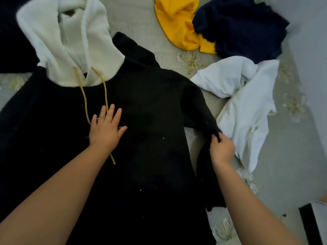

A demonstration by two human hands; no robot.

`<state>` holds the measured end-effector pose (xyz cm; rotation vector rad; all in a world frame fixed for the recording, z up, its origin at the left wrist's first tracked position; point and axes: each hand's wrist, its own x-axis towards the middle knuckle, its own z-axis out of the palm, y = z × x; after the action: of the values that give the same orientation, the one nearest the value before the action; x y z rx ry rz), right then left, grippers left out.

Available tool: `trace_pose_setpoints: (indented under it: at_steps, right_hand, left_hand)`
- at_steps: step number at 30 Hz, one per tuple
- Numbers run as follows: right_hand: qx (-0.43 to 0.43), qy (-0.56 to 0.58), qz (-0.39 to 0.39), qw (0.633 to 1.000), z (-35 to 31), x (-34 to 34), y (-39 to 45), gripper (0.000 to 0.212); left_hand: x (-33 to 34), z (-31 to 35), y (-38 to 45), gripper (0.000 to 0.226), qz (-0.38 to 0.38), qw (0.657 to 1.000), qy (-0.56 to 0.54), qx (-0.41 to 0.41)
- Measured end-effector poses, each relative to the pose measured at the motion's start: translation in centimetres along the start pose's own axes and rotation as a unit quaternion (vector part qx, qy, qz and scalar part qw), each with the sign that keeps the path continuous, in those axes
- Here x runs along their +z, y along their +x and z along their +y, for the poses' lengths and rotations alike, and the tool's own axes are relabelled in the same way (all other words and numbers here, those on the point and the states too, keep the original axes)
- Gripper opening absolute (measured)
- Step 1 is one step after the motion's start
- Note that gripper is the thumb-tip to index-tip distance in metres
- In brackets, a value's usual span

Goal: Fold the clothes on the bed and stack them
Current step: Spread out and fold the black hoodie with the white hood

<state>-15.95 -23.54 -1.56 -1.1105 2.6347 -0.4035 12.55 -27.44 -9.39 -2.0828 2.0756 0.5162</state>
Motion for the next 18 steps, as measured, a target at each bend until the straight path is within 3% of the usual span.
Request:
trace_pose_setpoints:
  at_steps: [4,7,9,12,15,18]
  right_hand:
    - [-0.1,0.099,0.133,0.981,-5.6,-4.7,0.0,0.026]
    - [-0.291,0.189,0.173,0.922,-12.3,-6.3,-3.8,0.031]
    - [-0.433,0.157,0.15,0.875,-14.9,-5.3,-7.8,0.033]
    - [-0.58,0.008,0.063,0.812,-14.5,-1.6,-13.9,0.031]
    - [-0.623,-0.129,-0.064,0.769,-10.8,0.9,-16.9,0.046]
    - [-0.578,-0.179,-0.109,0.789,-9.0,1.5,-16.4,0.051]
  left_hand:
    - [-3.7,-0.9,-2.3,0.055,0.013,0.999,-0.013,0.031]
    - [-6.8,-3.1,-5.7,0.053,0.07,0.995,-0.067,0.026]
    - [-8.2,-5.4,-8.0,0.05,0.124,0.987,-0.102,0.016]
    - [-9.3,-9.6,-11.2,0.044,0.172,0.974,-0.149,-0.023]
    - [-9.1,-12.2,-13.9,0.042,0.168,0.97,-0.17,-0.035]
    - [-8.9,-13.4,-15.0,0.046,0.204,0.965,-0.162,-0.019]
